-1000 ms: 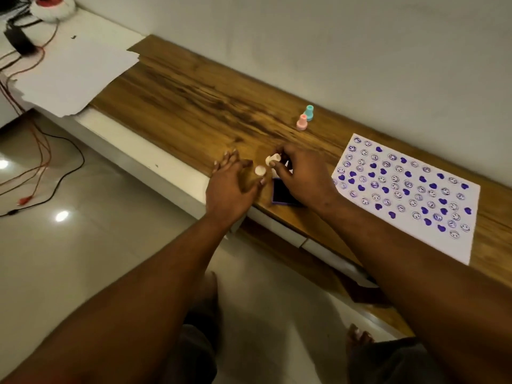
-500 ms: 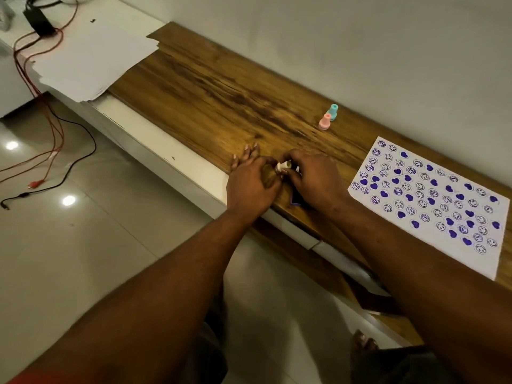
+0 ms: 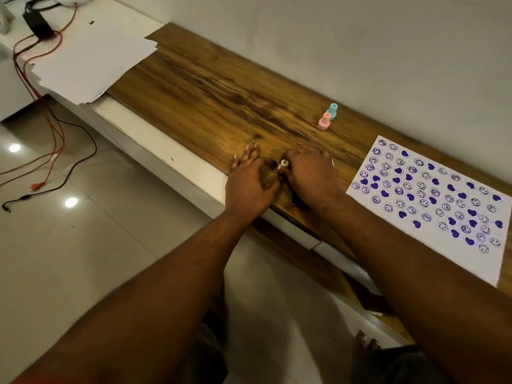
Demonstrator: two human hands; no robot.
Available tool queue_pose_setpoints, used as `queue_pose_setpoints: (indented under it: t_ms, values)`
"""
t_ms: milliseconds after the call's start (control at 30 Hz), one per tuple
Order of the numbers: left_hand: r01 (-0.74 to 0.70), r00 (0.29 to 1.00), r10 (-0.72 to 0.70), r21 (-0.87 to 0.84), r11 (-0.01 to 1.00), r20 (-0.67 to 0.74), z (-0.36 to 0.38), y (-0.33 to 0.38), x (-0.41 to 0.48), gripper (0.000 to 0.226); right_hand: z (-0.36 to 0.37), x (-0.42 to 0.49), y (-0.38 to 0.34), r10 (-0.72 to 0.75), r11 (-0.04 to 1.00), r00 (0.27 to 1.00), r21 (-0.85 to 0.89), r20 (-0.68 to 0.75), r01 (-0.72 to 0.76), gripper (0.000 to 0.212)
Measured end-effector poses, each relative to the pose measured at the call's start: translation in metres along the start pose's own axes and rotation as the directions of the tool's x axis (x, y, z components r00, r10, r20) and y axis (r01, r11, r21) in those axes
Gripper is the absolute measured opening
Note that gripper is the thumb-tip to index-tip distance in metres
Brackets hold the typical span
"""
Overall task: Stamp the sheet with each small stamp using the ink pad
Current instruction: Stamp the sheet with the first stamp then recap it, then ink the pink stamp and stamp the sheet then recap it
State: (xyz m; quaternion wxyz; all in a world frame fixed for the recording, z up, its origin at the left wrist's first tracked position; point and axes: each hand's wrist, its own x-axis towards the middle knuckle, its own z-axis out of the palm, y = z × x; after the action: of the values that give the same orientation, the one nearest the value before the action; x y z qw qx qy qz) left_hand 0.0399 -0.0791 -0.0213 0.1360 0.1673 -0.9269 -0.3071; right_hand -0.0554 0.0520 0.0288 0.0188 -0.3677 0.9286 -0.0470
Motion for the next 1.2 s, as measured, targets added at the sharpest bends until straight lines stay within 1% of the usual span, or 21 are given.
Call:
queue_pose_setpoints:
  t_ms: [133, 200, 233, 300, 367, 467, 533, 600, 633, 733, 900, 1000, 1067, 1133, 1200]
  values:
    - [-0.002, 1.000, 0.002, -0.003, 1.000, -0.004, -0.001, 0.001, -0.001, 0.046, 0.003, -0.001, -0.001, 0.009, 0.999, 0.999, 0.051, -0.048, -0.007, 0.029]
    - [0.007, 1.000, -0.007, -0.011, 1.000, -0.003, -0.001, 0.002, -0.001, 0.048, 0.001, -0.003, 0.001, 0.024, 0.990, 0.998, 0.142, -0.060, -0.015, 0.034]
    - [0.010, 1.000, -0.010, -0.017, 1.000, -0.003, -0.002, 0.002, -0.001, 0.049, -0.001, -0.004, 0.003, 0.026, 0.980, 0.997, 0.201, -0.071, -0.011, 0.040]
    - [0.017, 1.000, -0.018, -0.031, 0.999, -0.013, -0.002, 0.002, -0.001, 0.049, -0.009, -0.006, 0.009, 0.028, 0.949, 0.991, 0.316, -0.134, 0.016, 0.049]
    - [0.026, 1.000, -0.027, -0.053, 0.998, -0.016, -0.003, 0.002, 0.000, 0.048, -0.019, -0.004, 0.021, 0.083, 0.922, 0.966, 0.388, -0.245, 0.019, 0.046]
    - [0.045, 0.999, -0.047, -0.093, 0.995, -0.017, -0.004, 0.003, 0.001, 0.049, -0.029, 0.012, 0.051, 0.239, 0.916, 0.915, 0.388, -0.324, -0.102, 0.041]
    - [0.065, 0.997, -0.068, -0.111, 0.992, -0.021, -0.005, 0.004, 0.001, 0.049, -0.029, 0.029, 0.071, 0.306, 0.921, 0.899, 0.336, -0.314, -0.197, 0.045]
    - [0.076, 0.997, -0.079, -0.119, 0.990, -0.019, -0.007, 0.004, 0.001, 0.050, -0.025, 0.044, 0.083, 0.352, 0.922, 0.901, 0.256, -0.252, -0.289, 0.049]
    - [0.081, 0.996, -0.084, -0.125, 0.989, -0.021, -0.008, 0.003, 0.001, 0.051, -0.023, 0.051, 0.085, 0.358, 0.924, 0.907, 0.221, -0.222, -0.311, 0.049]
    - [0.106, 0.992, -0.114, -0.148, 0.983, -0.048, -0.011, 0.004, 0.003, 0.049, -0.018, 0.065, 0.085, 0.333, 0.936, 0.925, 0.179, -0.182, -0.302, 0.046]
    - [0.119, 0.991, -0.127, -0.135, 0.984, -0.051, -0.012, 0.005, 0.003, 0.050, -0.012, 0.076, 0.085, 0.329, 0.939, 0.930, 0.156, -0.165, -0.305, 0.025]
    - [0.120, 0.989, -0.130, -0.131, 0.984, -0.070, -0.016, 0.004, 0.001, 0.052, -0.007, 0.070, 0.088, 0.299, 0.953, 0.941, 0.106, -0.158, -0.285, 0.024]
    - [0.127, 0.987, -0.138, -0.127, 0.984, -0.083, -0.019, 0.006, -0.001, 0.053, -0.009, 0.058, 0.089, 0.274, 0.960, 0.955, 0.082, -0.111, -0.266, 0.027]
    - [0.118, 0.988, -0.129, -0.118, 0.986, -0.088, -0.022, 0.009, -0.002, 0.054, -0.017, 0.041, 0.090, 0.284, 0.953, 0.955, 0.138, -0.086, -0.271, 0.025]
    - [0.083, 0.992, -0.093, -0.105, 0.991, -0.089, -0.025, 0.014, -0.004, 0.055, -0.031, 0.021, 0.087, 0.310, 0.923, 0.941, 0.281, -0.135, -0.263, 0.025]
